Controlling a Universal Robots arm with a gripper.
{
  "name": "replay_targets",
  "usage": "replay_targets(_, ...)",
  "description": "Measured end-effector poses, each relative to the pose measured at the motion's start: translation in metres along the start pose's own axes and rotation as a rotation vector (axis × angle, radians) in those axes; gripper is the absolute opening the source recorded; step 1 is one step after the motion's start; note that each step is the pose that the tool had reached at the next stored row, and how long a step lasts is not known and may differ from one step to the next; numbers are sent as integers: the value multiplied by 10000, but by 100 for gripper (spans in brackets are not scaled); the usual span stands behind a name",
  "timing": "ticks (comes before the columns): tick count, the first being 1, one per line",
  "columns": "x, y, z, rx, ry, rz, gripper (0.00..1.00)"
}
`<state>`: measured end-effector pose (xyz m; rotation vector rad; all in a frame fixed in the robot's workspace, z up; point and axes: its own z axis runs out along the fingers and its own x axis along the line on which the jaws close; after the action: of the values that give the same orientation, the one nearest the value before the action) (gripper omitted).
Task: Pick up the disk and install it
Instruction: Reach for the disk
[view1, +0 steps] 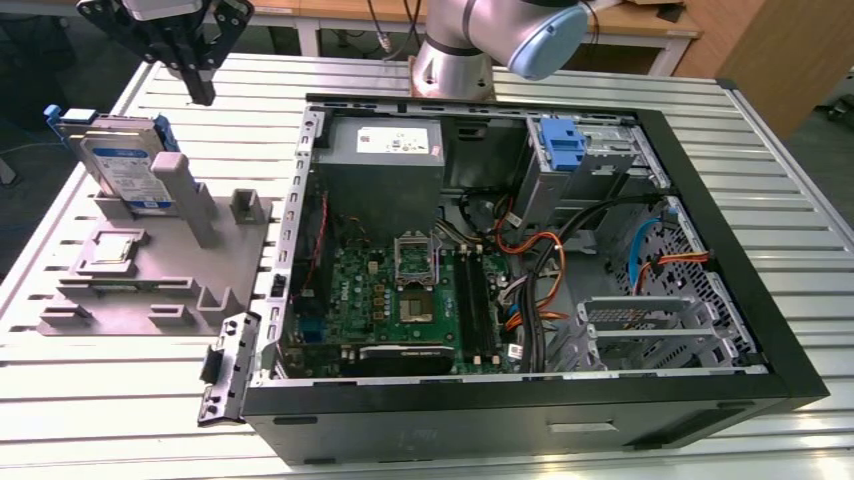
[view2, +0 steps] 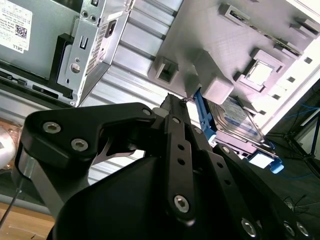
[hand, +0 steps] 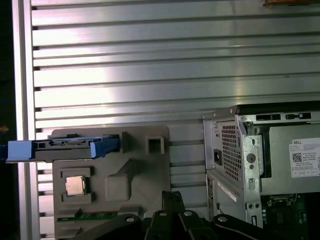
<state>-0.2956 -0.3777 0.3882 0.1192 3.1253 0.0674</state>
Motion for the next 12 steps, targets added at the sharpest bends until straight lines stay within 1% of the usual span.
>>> replay_targets(12, 40, -3, -1, 1, 0, 0, 10)
